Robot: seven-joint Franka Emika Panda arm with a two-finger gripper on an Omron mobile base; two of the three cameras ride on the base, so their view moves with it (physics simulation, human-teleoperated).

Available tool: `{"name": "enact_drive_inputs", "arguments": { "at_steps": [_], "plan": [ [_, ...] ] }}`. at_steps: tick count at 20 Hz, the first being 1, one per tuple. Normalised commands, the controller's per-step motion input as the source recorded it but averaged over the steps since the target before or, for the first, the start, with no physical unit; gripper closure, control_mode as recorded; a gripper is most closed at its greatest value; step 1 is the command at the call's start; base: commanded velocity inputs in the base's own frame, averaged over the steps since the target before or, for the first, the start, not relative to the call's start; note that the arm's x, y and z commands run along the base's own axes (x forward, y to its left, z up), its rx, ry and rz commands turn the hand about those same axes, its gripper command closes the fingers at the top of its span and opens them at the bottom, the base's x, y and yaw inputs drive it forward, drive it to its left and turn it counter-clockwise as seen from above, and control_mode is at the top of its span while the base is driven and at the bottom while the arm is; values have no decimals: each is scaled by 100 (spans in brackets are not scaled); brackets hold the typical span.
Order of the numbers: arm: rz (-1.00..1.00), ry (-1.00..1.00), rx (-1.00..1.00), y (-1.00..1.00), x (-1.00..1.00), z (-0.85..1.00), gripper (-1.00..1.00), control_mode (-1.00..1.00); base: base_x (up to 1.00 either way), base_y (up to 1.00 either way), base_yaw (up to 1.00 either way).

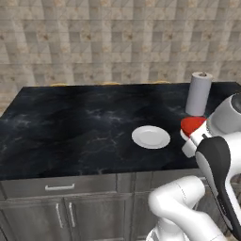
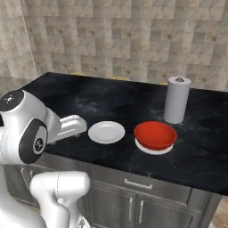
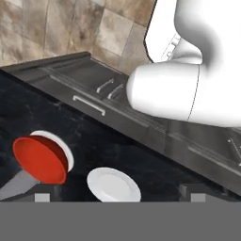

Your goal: Move the bowls from the cabinet to the plates on the dining table.

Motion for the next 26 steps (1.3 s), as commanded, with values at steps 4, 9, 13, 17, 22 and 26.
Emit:
{"name": "enact_drive_inputs", "arguments": {
  "at_steps": [4,9,13,17,22,26],
  "plan": [
    [0,0,0,0,0,0,-100,100,4,78,11],
    [0,0,0,0,0,0,-100,100,0,83,20],
    [0,0,0,0,0,0,-100,100,-4,39,11],
    [0,0,0,0,0,0,-100,100,-35,-3,-18],
    [0,0,0,0,0,0,-100,100,-39,-5,-46],
    [0,0,0,0,0,0,-100,100,-36,-11,-51]
  ]
}}
